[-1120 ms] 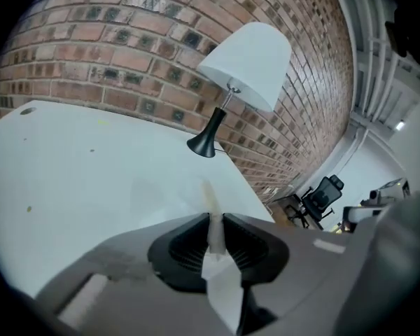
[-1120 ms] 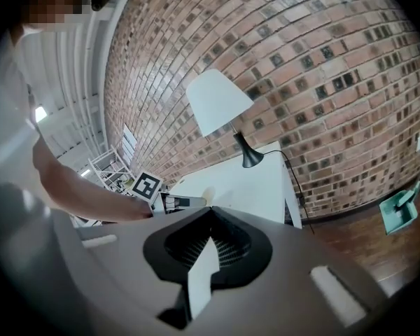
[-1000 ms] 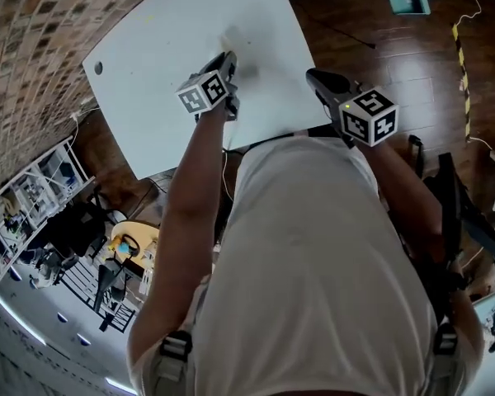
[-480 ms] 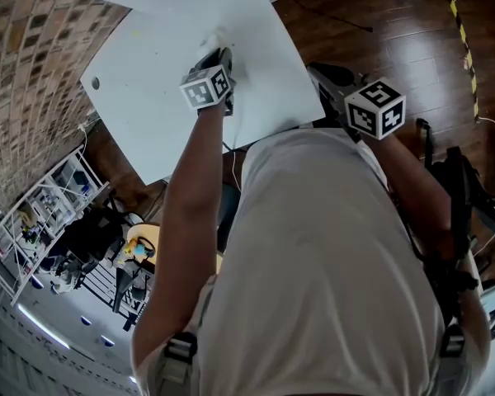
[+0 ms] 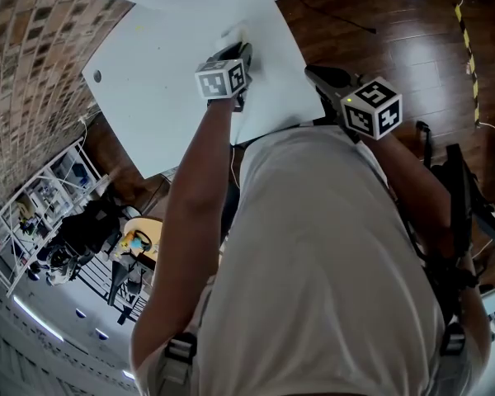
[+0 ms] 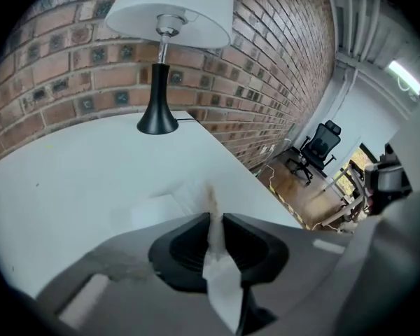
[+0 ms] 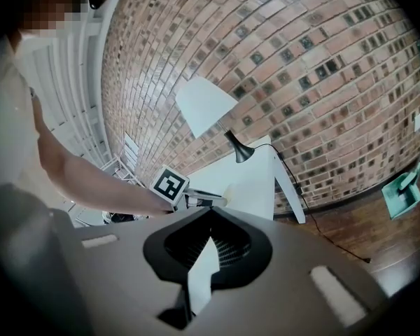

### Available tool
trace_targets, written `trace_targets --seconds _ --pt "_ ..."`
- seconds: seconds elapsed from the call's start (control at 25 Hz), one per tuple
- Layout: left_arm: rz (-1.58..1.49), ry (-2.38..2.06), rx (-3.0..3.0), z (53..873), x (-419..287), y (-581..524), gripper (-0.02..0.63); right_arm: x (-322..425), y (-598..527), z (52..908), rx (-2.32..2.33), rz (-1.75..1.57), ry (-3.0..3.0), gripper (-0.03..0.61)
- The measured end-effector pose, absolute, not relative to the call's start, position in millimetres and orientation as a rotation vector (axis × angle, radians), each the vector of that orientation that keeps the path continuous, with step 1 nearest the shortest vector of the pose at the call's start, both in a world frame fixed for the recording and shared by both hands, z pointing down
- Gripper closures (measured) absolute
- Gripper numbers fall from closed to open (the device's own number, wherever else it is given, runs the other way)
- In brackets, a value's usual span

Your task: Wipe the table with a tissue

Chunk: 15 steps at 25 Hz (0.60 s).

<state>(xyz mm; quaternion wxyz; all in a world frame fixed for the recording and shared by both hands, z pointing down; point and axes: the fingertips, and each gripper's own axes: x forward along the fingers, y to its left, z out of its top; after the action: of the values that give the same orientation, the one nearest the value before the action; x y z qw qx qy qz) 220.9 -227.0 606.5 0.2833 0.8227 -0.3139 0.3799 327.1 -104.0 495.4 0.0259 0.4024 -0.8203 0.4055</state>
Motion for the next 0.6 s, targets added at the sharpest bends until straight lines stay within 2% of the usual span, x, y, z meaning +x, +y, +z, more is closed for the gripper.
trace_targets --seconds 0.36,0.6 --pt "0.953 -0.406 2.23 603.0 268.7 -157.3 0.552 320.2 -97.4 499.9 1.196 1.265 -2.537 0.572" --pt "0.716 -0.474 2.312 554.9 250.0 -149.2 0.551 306.7 -103.4 504.5 1.127 1.265 -2.549 0.572"
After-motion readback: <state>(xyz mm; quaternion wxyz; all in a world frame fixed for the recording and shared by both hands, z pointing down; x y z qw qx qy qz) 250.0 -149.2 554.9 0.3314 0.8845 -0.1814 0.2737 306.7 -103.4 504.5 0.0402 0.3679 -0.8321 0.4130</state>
